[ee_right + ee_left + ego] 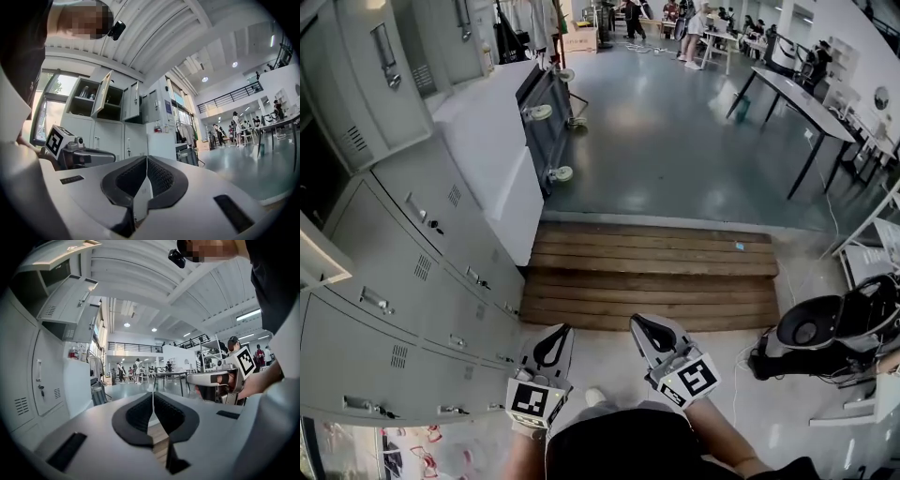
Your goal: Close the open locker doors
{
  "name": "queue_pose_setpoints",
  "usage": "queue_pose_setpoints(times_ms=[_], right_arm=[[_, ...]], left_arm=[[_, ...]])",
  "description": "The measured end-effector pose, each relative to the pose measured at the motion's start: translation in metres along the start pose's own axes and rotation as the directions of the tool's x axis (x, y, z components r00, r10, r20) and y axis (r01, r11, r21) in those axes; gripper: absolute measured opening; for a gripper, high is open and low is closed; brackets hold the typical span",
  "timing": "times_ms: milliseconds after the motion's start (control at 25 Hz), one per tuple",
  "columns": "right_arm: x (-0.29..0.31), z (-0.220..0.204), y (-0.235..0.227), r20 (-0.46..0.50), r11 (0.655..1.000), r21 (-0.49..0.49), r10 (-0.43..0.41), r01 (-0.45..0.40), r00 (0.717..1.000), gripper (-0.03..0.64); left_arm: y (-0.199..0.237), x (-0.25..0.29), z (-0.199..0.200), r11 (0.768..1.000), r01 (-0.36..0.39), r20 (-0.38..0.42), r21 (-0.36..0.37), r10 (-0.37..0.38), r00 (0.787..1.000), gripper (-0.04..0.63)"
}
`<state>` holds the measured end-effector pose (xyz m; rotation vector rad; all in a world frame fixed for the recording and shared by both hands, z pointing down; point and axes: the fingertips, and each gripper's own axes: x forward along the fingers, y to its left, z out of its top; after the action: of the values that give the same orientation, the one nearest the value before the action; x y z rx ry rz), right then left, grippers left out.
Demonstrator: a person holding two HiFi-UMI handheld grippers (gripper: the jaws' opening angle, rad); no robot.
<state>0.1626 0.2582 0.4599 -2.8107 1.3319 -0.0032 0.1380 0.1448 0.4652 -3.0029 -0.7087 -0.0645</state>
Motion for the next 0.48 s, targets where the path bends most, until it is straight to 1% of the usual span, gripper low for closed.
queue_pose_setpoints(times_ms=[80,160,200,320,400,480], right_arm=[[0.03,-0.001,0.001,0.0,1.0,0.004,0.026,-0.026,1.0,0.029],[0.056,-0.002,0.002,-0.001,0.998,0.014,0.055,-0.055,0.998,0.03],[0.067,-0.003,0.002,-0.002,0.997,0.016,0.072,-0.072,0.997,0.029],[0.102,-0.003,0.004,-0.004,0.99,0.015,0.14,-0.14,0.99,0.029],[0.126,-0.001,0.008,-0.001,0.979,0.022,0.202,-0.202,0.979,0.029],[0.151,0.001,0.014,0.004,0.962,0.024,0.273,-0.273,0.962,0.03]], left_arm=[[0.032,0.001,-0.003,0.999,-0.045,-0.017,-0.019,0.044,0.999,0.028],[0.059,-0.001,-0.012,0.997,-0.083,-0.064,-0.007,0.082,0.995,0.028],[0.069,-0.001,-0.012,0.996,-0.095,-0.071,0.001,0.095,0.993,0.028],[0.094,0.001,-0.006,0.987,-0.158,-0.054,0.003,0.158,0.986,0.028],[0.112,-0.001,-0.01,0.975,-0.22,-0.058,-0.001,0.22,0.974,0.028],[0.127,0.0,-0.007,0.961,-0.276,-0.039,-0.017,0.275,0.961,0.028]])
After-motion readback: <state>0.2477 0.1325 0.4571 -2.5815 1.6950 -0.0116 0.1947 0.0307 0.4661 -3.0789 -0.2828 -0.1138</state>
